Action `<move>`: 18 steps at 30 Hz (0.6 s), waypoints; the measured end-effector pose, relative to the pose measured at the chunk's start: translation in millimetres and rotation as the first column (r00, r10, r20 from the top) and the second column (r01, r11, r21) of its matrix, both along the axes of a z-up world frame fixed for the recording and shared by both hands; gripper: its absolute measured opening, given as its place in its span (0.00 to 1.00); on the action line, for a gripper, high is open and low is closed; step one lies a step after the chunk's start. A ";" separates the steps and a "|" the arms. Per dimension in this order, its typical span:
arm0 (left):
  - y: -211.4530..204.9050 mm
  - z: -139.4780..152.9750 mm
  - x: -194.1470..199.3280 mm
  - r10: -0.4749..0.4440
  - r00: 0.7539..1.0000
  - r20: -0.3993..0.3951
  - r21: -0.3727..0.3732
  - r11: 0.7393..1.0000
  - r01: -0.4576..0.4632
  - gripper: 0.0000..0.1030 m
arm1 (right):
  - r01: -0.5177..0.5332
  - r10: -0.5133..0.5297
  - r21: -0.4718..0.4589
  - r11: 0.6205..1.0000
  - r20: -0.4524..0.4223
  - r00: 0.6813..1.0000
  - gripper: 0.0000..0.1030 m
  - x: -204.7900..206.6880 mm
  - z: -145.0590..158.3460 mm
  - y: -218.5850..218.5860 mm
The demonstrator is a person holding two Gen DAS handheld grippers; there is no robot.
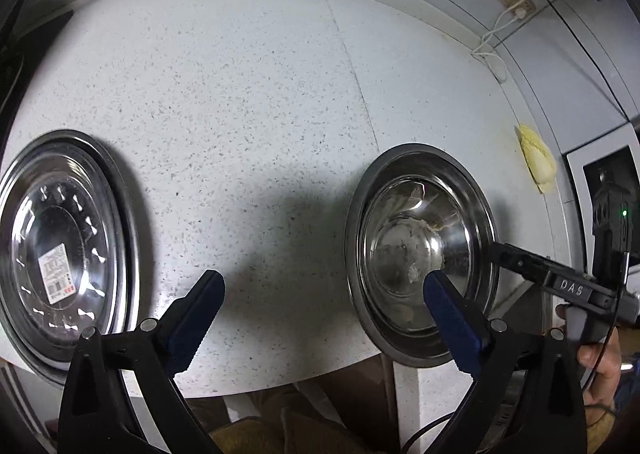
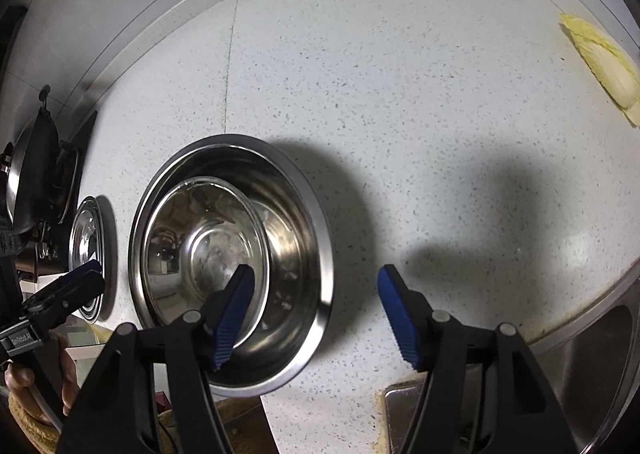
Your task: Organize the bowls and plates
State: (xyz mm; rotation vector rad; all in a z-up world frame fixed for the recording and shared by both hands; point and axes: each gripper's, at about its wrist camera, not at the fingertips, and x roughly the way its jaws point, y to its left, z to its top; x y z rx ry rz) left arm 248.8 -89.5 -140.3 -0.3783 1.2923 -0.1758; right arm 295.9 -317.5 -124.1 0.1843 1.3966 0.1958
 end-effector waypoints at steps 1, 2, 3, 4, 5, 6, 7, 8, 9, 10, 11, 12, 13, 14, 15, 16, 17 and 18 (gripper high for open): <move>0.7 -1.2 1.8 0.006 1.000 -0.006 0.000 1.000 -0.006 0.95 | 0.000 0.000 -0.005 1.000 -0.007 1.000 0.61 1.3 -1.2 0.4; 1.7 -3.3 4.0 0.013 1.000 -0.014 -0.003 1.000 -0.013 0.95 | -0.001 0.001 -0.009 1.000 -0.013 1.000 0.61 2.7 -2.3 1.2; 3.1 -5.1 5.4 0.020 1.000 -0.024 -0.009 1.000 -0.020 0.95 | -0.005 0.005 -0.013 1.000 -0.017 1.000 0.61 3.8 -2.9 2.2; 4.3 -7.6 7.2 0.025 0.999 -0.041 -0.016 1.000 -0.026 0.95 | -0.007 0.006 -0.020 1.000 -0.020 1.000 0.61 5.5 -3.5 5.0; 4.8 -10.4 10.2 0.023 0.998 -0.054 -0.019 1.000 -0.024 0.95 | -0.011 0.010 -0.028 1.000 -0.022 1.000 0.61 7.1 -3.5 6.4; 4.8 -12.7 11.4 0.021 0.998 -0.062 -0.022 1.000 -0.022 0.95 | -0.014 0.014 -0.031 0.999 -0.026 1.000 0.61 8.6 -3.5 7.4; 4.7 -14.9 12.2 0.020 0.997 -0.068 -0.021 1.000 -0.022 0.95 | -0.016 0.015 -0.028 0.999 -0.030 0.999 0.61 9.9 -3.7 8.2; 4.5 -17.0 12.6 0.020 0.997 -0.072 -0.016 1.000 -0.021 0.95 | -0.015 0.014 -0.029 0.999 -0.031 0.999 0.61 10.4 -3.7 8.8; 4.1 -18.7 12.7 0.020 0.997 -0.075 -0.014 1.000 -0.021 0.95 | -0.015 0.014 -0.034 0.999 -0.030 0.999 0.61 10.8 -3.8 8.6; 4.4 -20.7 12.9 0.020 0.997 -0.079 -0.013 1.000 -0.021 0.94 | -0.017 0.016 -0.038 0.999 -0.028 0.999 0.61 11.4 -4.2 8.1; 4.8 -22.6 12.7 0.019 0.997 -0.081 -0.009 1.000 -0.020 0.94 | -0.019 0.018 -0.036 0.999 -0.028 0.999 0.61 11.9 -4.3 7.9; 4.6 -24.0 13.1 0.018 0.997 -0.081 -0.003 1.000 -0.018 0.94 | -0.020 0.019 -0.034 0.999 -0.029 0.999 0.61 12.1 -4.5 7.8; 3.9 -25.6 14.6 0.017 0.997 -0.080 0.006 1.000 -0.017 0.94 | -0.020 0.019 -0.036 0.999 -0.029 0.999 0.61 11.2 -4.5 8.2; 3.5 -26.9 15.3 0.016 0.997 -0.079 0.011 1.000 -0.015 0.94 | -0.023 0.022 -0.042 0.999 -0.027 0.999 0.61 11.2 -4.6 8.1; 3.4 -27.4 15.3 0.015 0.997 -0.079 0.014 1.000 -0.014 0.94 | -0.024 0.022 -0.045 0.999 -0.027 0.999 0.61 11.7 -5.1 7.6; 2.9 -27.9 15.6 0.013 0.997 -0.079 0.017 1.000 -0.011 0.94 | -0.023 0.021 -0.045 0.999 -0.027 0.999 0.61 11.0 -5.3 8.3; 2.3 -28.4 15.8 0.011 0.997 -0.076 0.025 1.000 -0.009 0.94 | -0.024 0.023 -0.044 0.999 -0.027 0.999 0.61 10.6 -5.7 8.6; 2.0 -28.6 15.9 0.010 0.997 -0.074 0.033 0.999 -0.008 0.94 | -0.026 0.025 -0.043 0.999 -0.027 0.999 0.61 10.2 -6.0 8.7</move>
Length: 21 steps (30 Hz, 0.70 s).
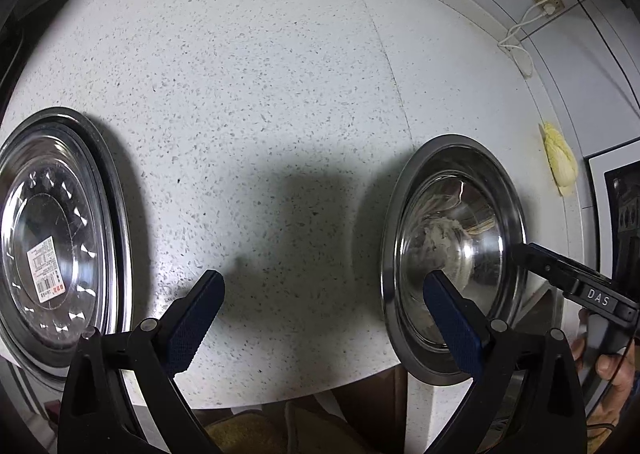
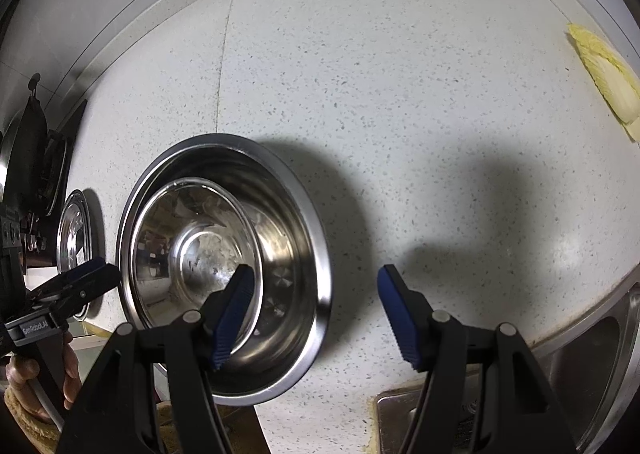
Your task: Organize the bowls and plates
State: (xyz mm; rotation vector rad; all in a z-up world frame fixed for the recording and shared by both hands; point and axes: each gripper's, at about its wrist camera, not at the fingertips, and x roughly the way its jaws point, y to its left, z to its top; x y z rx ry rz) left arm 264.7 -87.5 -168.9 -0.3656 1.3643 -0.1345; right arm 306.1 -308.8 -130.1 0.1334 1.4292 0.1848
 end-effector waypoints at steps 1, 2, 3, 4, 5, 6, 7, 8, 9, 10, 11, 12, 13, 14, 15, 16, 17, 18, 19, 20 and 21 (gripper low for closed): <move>-0.5 -0.5 -0.2 0.000 1.000 0.000 0.004 1.000 0.000 0.94 | -0.003 0.003 0.000 1.000 0.000 1.000 0.61 -0.5 -0.2 0.1; -0.5 -1.2 0.4 -0.001 1.000 -0.002 0.001 1.000 0.001 0.94 | -0.006 0.006 0.000 1.000 0.000 1.000 0.61 -0.9 -0.7 1.1; -0.7 -2.0 0.8 0.000 1.000 -0.004 -0.002 1.000 0.000 0.94 | -0.008 0.008 0.001 1.000 -0.002 1.000 0.61 -1.1 -1.5 1.6; -1.3 -3.2 1.4 0.000 1.000 -0.006 -0.003 1.000 0.000 0.94 | -0.010 0.010 0.002 1.000 -0.004 1.000 0.61 -1.4 -2.6 2.7; -2.6 -4.7 2.1 0.000 1.000 -0.008 -0.005 1.000 0.000 0.94 | -0.015 0.015 0.003 1.000 -0.006 1.000 0.61 -1.8 -3.8 3.9; -3.8 -5.9 2.4 -0.003 1.000 -0.010 -0.008 1.000 0.002 0.93 | -0.017 0.017 0.003 1.000 -0.008 1.000 0.61 -2.6 -4.5 4.9; -5.7 -6.9 2.5 -0.007 1.000 -0.012 -0.011 1.000 0.007 0.92 | -0.019 0.019 0.001 1.000 -0.009 1.000 0.61 -3.0 -5.6 5.7; -10.5 -8.4 4.0 -0.013 1.000 -0.016 -0.013 1.000 0.013 0.89 | -0.020 0.020 0.000 1.000 -0.010 1.000 0.61 -4.2 -6.7 6.9; -13.1 -9.9 4.3 -0.018 1.000 -0.019 -0.016 1.000 0.018 0.84 | -0.021 0.021 0.000 1.000 -0.013 1.000 0.60 -5.4 -8.2 9.4; -15.3 -11.6 5.1 -0.023 0.999 -0.025 -0.021 1.000 0.023 0.81 | -0.023 0.023 0.001 1.000 -0.015 1.000 0.60 -5.2 -9.4 9.9; -17.6 -13.8 6.1 -0.028 0.999 -0.032 -0.030 0.999 0.027 0.71 | -0.024 0.024 -0.001 1.000 -0.015 1.000 0.60 -5.1 -10.2 10.3; -19.3 -15.7 6.7 -0.030 0.999 -0.039 -0.037 0.999 0.029 0.60 | -0.027 0.027 -0.008 1.000 -0.013 1.000 0.60 -5.4 -10.7 11.0; -22.4 -17.2 7.7 -0.032 0.999 -0.043 -0.048 0.998 0.029 0.58 | -0.032 0.032 -0.007 0.999 -0.011 0.999 0.58 -5.0 -10.9 11.3; -24.3 -19.0 8.8 -0.033 0.998 -0.051 -0.059 0.998 0.030 0.56 | -0.036 0.036 0.001 0.999 -0.011 0.999 0.56 -5.1 -11.2 11.8; -25.3 -19.3 9.0 -0.034 0.998 -0.050 -0.060 0.998 0.031 0.55 | -0.039 0.039 0.010 0.999 -0.011 0.999 0.51 -5.0 -11.4 12.9; -27.8 -18.9 10.1 -0.038 0.998 -0.047 -0.056 0.998 0.035 0.54 | -0.042 0.042 0.021 0.999 -0.011 0.999 0.46 -4.9 -11.6 14.0; -28.9 -19.3 10.5 -0.038 0.998 -0.050 -0.059 0.998 0.035 0.52 | -0.047 0.047 0.031 0.998 -0.011 0.999 0.44 -4.9 -11.7 15.3; -29.1 -18.9 11.8 -0.037 0.998 -0.052 -0.059 0.998 0.034 0.52 | -0.050 0.051 0.037 0.998 -0.011 0.999 0.39 -4.5 -11.2 16.0; -30.7 -18.4 13.9 -0.034 0.998 -0.053 -0.057 0.998 0.031 0.52 | -0.051 0.051 0.045 0.998 -0.010 0.999 0.37 -4.5 -10.9 17.1; -31.5 -18.2 15.3 -0.033 0.998 -0.052 -0.055 0.998 0.030 0.51 | -0.050 0.050 0.043 0.998 -0.009 0.999 0.37 -4.2 -11.0 18.4; -32.3 -18.1 16.1 -0.033 0.998 -0.051 -0.055 0.998 0.030 0.51 | -0.049 0.049 0.046 0.998 -0.008 0.999 0.37 -4.1 -11.0 18.3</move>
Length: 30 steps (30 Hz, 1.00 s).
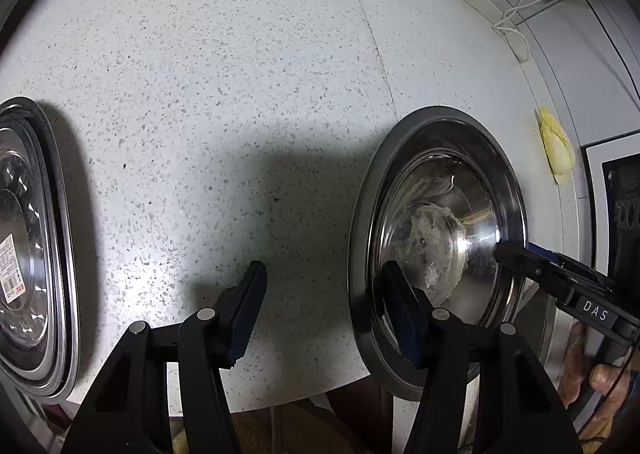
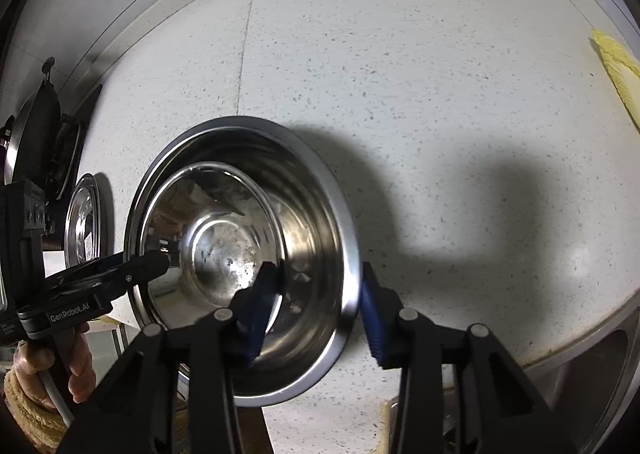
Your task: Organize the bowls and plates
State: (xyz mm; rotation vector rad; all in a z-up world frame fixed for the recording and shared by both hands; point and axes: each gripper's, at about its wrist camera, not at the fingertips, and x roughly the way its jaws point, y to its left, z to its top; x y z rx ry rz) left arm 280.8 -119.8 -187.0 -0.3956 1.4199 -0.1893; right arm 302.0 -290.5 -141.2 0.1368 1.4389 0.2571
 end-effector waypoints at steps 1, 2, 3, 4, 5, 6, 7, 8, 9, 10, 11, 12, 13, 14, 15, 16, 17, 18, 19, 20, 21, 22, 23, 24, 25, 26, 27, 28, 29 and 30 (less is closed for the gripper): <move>-1.1 -0.3 0.9 -0.001 1.000 0.001 -0.001 1.000 0.001 0.49 | 0.004 -0.004 0.007 1.000 0.001 1.000 0.37 -0.2 -0.3 -1.2; -2.0 -1.1 1.0 -0.008 1.000 0.002 -0.014 1.000 0.008 0.45 | 0.011 -0.011 0.016 1.000 0.001 1.000 0.36 -0.5 -0.4 -2.7; -3.6 -1.9 2.2 -0.013 1.000 -0.001 -0.028 1.000 0.013 0.41 | 0.016 -0.016 0.021 1.000 0.003 1.000 0.36 -0.8 -0.2 -3.8; -5.9 -2.3 2.8 -0.015 1.000 -0.003 -0.036 0.999 0.015 0.40 | 0.018 -0.018 0.024 1.000 0.004 1.000 0.35 -1.1 0.0 -5.0; -6.7 -2.9 3.3 -0.019 1.000 -0.004 -0.041 0.999 0.018 0.36 | 0.020 -0.020 0.024 0.999 0.005 1.000 0.35 -1.1 0.3 -6.5; -9.0 -3.7 3.9 -0.024 1.000 -0.007 -0.052 0.998 0.023 0.31 | 0.022 -0.022 0.023 0.999 0.005 1.000 0.35 -1.4 0.5 -7.9; -12.3 -5.1 4.3 -0.031 0.999 -0.010 -0.069 0.997 0.030 0.29 | 0.021 -0.021 0.022 1.000 0.005 1.000 0.34 -1.4 0.6 -8.2; -14.9 -5.0 4.8 -0.033 0.999 -0.007 -0.070 0.997 0.032 0.26 | 0.019 -0.019 0.023 1.000 0.005 1.000 0.34 -1.9 0.7 -7.8; -17.0 -5.3 5.1 -0.037 0.999 -0.005 -0.074 0.997 0.037 0.25 | 0.018 -0.018 0.024 1.000 0.004 1.000 0.33 -2.6 0.6 -8.6; -20.4 -6.7 5.7 -0.047 0.999 -0.006 -0.089 0.995 0.046 0.22 | 0.016 -0.016 0.024 1.000 0.003 1.000 0.33 -3.4 0.5 -8.7; -21.9 -7.6 4.6 -0.051 0.999 -0.006 -0.089 0.995 0.050 0.19 | 0.014 -0.014 0.023 1.000 0.006 1.000 0.33 -4.3 1.1 -8.3; -23.4 -6.8 4.7 -0.050 0.999 0.001 -0.077 0.996 0.050 0.19 | 0.013 -0.014 0.021 1.000 0.006 1.000 0.33 -3.8 1.5 -8.4; -24.8 -6.6 4.8 -0.051 0.999 0.005 -0.072 0.996 0.051 0.19 | 0.017 -0.017 0.024 1.000 0.006 1.000 0.33 -4.5 1.3 -8.6; -24.0 -6.0 4.9 -0.053 0.999 0.007 -0.074 0.996 0.053 0.18 | 0.018 -0.018 0.028 0.999 0.007 1.000 0.33 -4.7 1.2 -9.6; -24.8 -6.1 5.6 -0.052 0.999 0.009 -0.076 0.996 0.052 0.18 | 0.019 -0.019 0.032 0.999 0.007 1.000 0.33 -4.9 1.2 -9.9; -25.3 -6.5 6.0 -0.048 0.999 0.009 -0.081 0.996 0.048 0.18 | 0.020 -0.021 0.034 0.999 0.006 1.000 0.33 -5.7 1.3 -9.8; -23.6 -6.8 5.0 -0.044 0.999 0.008 -0.083 0.996 0.045 0.17 | 0.021 -0.022 0.037 0.999 0.006 1.000 0.33 -6.2 1.5 -10.2; -21.0 -6.8 4.4 -0.044 0.999 0.007 -0.082 0.996 0.044 0.17 | 0.023 -0.023 0.041 0.999 0.004 1.000 0.32 -7.7 1.6 -10.4; -21.0 -6.6 4.6 -0.042 0.999 0.006 -0.081 0.996 0.042 0.17 | 0.024 -0.024 0.042 0.999 0.004 1.000 0.32 -9.2 1.9 -10.1; -16.9 -6.5 3.1 -0.041 0.999 0.004 -0.084 0.996 0.041 0.17 | 0.023 -0.024 0.043 0.999 0.004 1.000 0.32 -9.3 2.0 -10.5; -13.9 -5.8 2.4 -0.041 0.999 0.002 -0.085 0.996 0.041 0.17 | 0.023 -0.024 0.044 0.999 0.004 1.000 0.32 -9.6 2.2 -10.3; -9.2 -5.1 0.3 -0.044 0.999 0.003 -0.084 0.995 0.044 0.17 | 0.025 -0.025 0.045 0.999 0.005 1.000 0.32 -9.7 2.5 -10.3; -7.5 -4.6 -1.0 -0.045 0.999 0.004 -0.082 0.996 0.045 0.17 | 0.025 -0.026 0.045 0.999 0.006 1.000 0.32 -9.8 3.2 -10.5; -7.7 -3.9 -1.3 -0.046 0.999 0.005 -0.081 0.996 0.046 0.17 | 0.025 -0.026 0.045 0.999 0.007 1.000 0.32 -9.8 3.8 -10.5; -5.8 -2.8 -2.2 -0.049 0.999 0.008 -0.078 0.996 0.049 0.17 | 0.027 -0.027 0.045 0.999 0.009 1.000 0.32 -9.9 4.9 -10.7; -4.9 -0.8 -2.8 -0.050 0.999 0.013 -0.076 0.996 0.051 0.17 | 0.029 -0.029 0.047 0.999 0.011 1.000 0.32 -10.2 6.3 -10.8; -4.2 1.1 -3.3 -0.049 0.999 0.017 -0.075 0.996 0.050 0.17 | 0.028 -0.029 0.046 0.999 0.014 0.999 0.32 -10.3 7.7 -10.8; -3.0 2.6 -3.9 -0.049 0.999 0.020 -0.076 0.996 0.050 0.17 | 0.026 -0.027 0.045 0.999 0.018 0.999 0.32 -10.2 9.6 -11.2; -0.4 4.2 -4.7 -0.049 0.999 0.024 -0.078 0.996 0.051 0.17 | 0.027 -0.028 0.045 0.999 0.023 0.999 0.32 -10.5 12.7 -11.0; 2.4 5.8 -6.2 -0.048 0.998 0.026 -0.081 0.995 0.050 0.17 | 0.026 -0.028 0.044 0.999 0.026 0.999 0.32 -10.5 14.9 -10.8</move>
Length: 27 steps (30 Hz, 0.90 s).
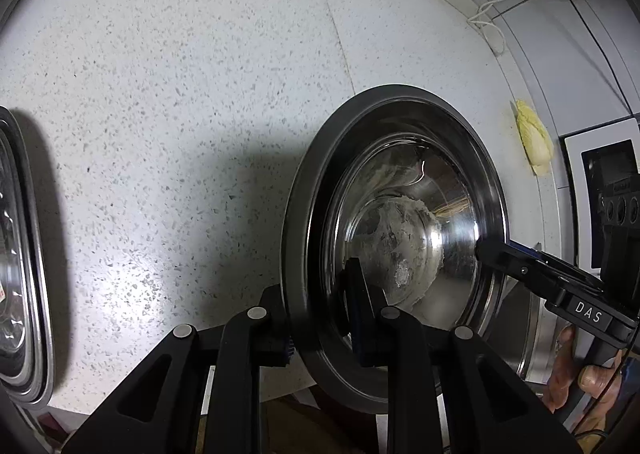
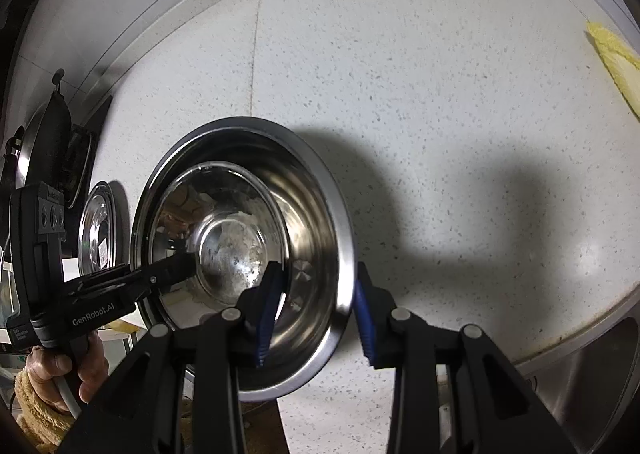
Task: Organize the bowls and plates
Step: 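Close both tools on the rim of the nested steel bowls, then carry the nested bowls with both tools and lower them onto the stacked plates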
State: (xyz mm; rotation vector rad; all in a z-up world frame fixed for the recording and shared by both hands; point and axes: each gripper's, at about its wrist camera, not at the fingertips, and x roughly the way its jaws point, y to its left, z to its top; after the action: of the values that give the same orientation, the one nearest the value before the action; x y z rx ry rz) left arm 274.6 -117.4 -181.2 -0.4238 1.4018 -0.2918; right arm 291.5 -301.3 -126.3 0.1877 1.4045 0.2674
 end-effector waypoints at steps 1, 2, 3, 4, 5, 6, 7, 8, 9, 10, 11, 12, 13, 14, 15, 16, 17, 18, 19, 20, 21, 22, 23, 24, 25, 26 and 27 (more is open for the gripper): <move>1.3 2.3 -0.5 0.002 1.000 0.004 -0.001 1.000 -0.002 0.17 | -0.003 0.003 -0.002 1.000 0.005 1.000 0.32 0.1 2.8 0.2; 3.6 5.0 -1.5 0.004 1.000 0.008 -0.002 1.000 -0.004 0.17 | -0.006 0.006 -0.005 1.000 0.010 1.000 0.32 0.0 6.9 2.0; 6.6 7.7 -2.9 0.006 1.000 0.013 -0.003 1.000 -0.006 0.17 | -0.008 0.008 -0.004 1.000 0.013 1.000 0.32 0.4 9.4 2.4; 10.1 10.3 -4.4 0.008 1.000 0.017 -0.003 1.000 -0.008 0.17 | -0.010 0.010 -0.003 1.000 0.018 1.000 0.32 1.0 13.0 4.3; 14.4 14.4 -5.9 0.013 1.000 0.022 -0.002 1.000 -0.013 0.17 | -0.015 0.015 -0.003 1.000 0.023 1.000 0.32 1.5 16.9 7.1; 18.2 17.4 -7.4 0.016 1.000 0.026 -0.001 1.000 -0.016 0.17 | -0.020 0.020 -0.003 1.000 0.028 0.999 0.32 2.1 20.3 10.7; 25.5 22.5 -9.8 0.024 0.999 0.032 0.001 1.000 -0.024 0.17 | -0.027 0.027 -0.001 1.000 0.033 0.999 0.32 2.8 23.8 14.8; 30.7 25.2 -11.7 0.029 0.999 0.036 0.002 1.000 -0.029 0.17 | -0.036 0.035 0.002 0.999 0.039 0.999 0.32 3.5 28.4 21.3; 38.1 29.4 -14.0 0.038 0.998 0.043 0.005 0.999 -0.038 0.17 | -0.041 0.041 0.004 0.999 0.043 0.998 0.32 3.4 31.5 27.9; 44.7 33.3 -16.3 0.046 0.998 0.050 0.008 0.999 -0.047 0.17 | -0.049 0.049 0.007 0.999 0.048 0.998 0.32 3.9 34.6 33.8; 54.5 38.7 -19.7 0.059 0.997 0.057 0.013 0.998 -0.060 0.17 | -0.059 0.058 0.011 0.998 0.054 0.997 0.32 4.3 38.2 41.4; 63.0 42.9 -22.6 0.069 0.996 0.064 0.017 0.997 -0.071 0.17 | -0.070 0.069 0.016 0.997 0.059 0.996 0.32 4.8 41.5 49.3; 73.8 47.9 -26.3 0.081 0.994 0.072 0.023 0.996 -0.083 0.17 | -0.081 0.079 0.020 0.997 0.064 0.995 0.32 5.1 44.4 57.3; 81.0 50.5 -29.1 0.089 0.993 0.077 0.026 0.996 -0.091 0.17 | -0.094 0.092 0.025 0.995 0.069 0.993 0.32 5.4 47.5 66.2; 92.3 54.5 -32.9 0.102 0.991 0.082 0.029 0.994 -0.105 0.17 | -0.109 0.107 0.031 0.994 0.074 0.992 0.32 6.0 50.4 76.2; 106.1 59.2 -37.8 0.120 0.989 0.087 0.034 0.992 -0.123 0.17 | -0.123 0.120 0.035 0.992 0.078 0.990 0.32 5.5 52.7 86.6; 116.9 62.4 -41.3 0.132 0.987 0.093 0.039 0.990 -0.136 0.17 | -0.140 0.136 0.039 0.989 0.082 0.987 0.32 5.5 55.5 98.5; 126.0 65.0 -44.8 0.143 0.985 0.098 0.043 0.988 -0.147 0.17 | -0.156 0.152 0.042 0.987 0.087 0.984 0.32 5.1 57.5 110.0; 138.3 67.8 -49.4 0.157 0.982 0.103 0.047 0.986 -0.163 0.17 | -0.172 0.168 0.045 0.984 0.090 0.982 0.32 4.9 59.3 121.0; 151.5 70.1 -54.1 0.174 0.979 0.105 0.050 0.982 -0.180 0.17 | -0.195 0.189 0.050 0.980 0.095 0.977 0.32 5.0 61.4 136.5; 166.0 72.1 -59.5 0.192 0.976 0.106 0.052 0.979 -0.198 0.17 | -0.208 0.202 0.052 0.977 0.098 0.974 0.32 5.6 63.2 145.4; 176.5 72.5 -62.6 0.205 0.973 0.106 0.055 0.976 -0.211 0.17 | -0.223 0.217 0.056 0.973 0.100 0.971 0.32 5.1 64.5 157.3; 191.8 74.2 -68.9 0.225 0.969 0.108 0.060 0.971 -0.232 0.17 | -0.243 0.236 0.061 0.968 0.101 0.967 0.32 4.5 64.6 172.4; 201.7 74.7 -73.8 0.237 0.965 0.108 0.064 0.967 -0.245 0.17 | -0.253 0.246 0.064 0.965 0.100 0.964 0.32 3.5 63.7 182.3; 212.0 74.9 -78.4 0.250 0.962 0.109 0.069 0.964 -0.258 0.17 | -0.270 0.263 0.070 0.960 0.098 0.960 0.32 2.7 62.4 196.3; 225.4 74.6 -84.2 0.267 0.958 0.107 0.074 0.959 -0.275 0.17 | -0.279 0.271 0.074 0.957 0.096 0.958 0.32 2.4 61.1 206.7; 233.9 73.9 -87.9 0.277 0.955 0.105 0.076 0.955 -0.286 0.17 | -0.290 0.282 0.078 0.954 0.093 0.955 0.32 1.0 59.6 217.1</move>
State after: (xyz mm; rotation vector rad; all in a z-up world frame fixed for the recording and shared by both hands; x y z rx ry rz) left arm 186.8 116.5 -107.3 -0.5223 1.2390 -0.0144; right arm 292.5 -84.2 -66.7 0.0459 1.3380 0.5743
